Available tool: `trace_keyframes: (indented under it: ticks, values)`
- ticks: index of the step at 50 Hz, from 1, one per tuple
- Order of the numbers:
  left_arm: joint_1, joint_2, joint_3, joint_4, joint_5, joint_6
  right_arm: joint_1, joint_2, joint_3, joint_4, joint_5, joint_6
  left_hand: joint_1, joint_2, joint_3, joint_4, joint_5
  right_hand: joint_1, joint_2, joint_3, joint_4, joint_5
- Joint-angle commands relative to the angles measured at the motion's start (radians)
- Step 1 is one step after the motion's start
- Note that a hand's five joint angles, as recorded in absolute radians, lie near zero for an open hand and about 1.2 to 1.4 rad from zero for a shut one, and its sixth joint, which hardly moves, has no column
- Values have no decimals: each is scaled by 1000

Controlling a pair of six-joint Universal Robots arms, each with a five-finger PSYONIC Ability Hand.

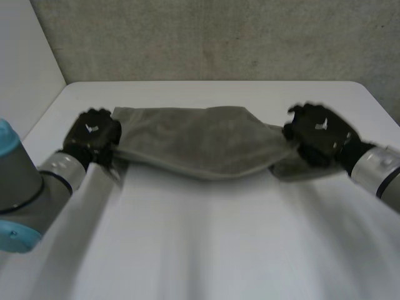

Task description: Fold the towel.

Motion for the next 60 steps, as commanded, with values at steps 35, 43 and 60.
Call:
trace_keyframes:
  ticks: [35,43,60]
  values:
    - [12,-41,-32,4,-56,85,0,70,64,97,215,59,-29,-48,-58,-66,-58,-779,-757,-53,-76,-794]
    - [10,-37,-25,4,-57,87,-8,63,118,80,212,56,-32,-51,-58,-66,-61,-809,-787,-53,-76,-824]
    - [7,-27,-12,-2,-59,64,1,56,225,-3,215,42,-32,-51,-58,-66,-61,-788,-767,-53,-76,-803]
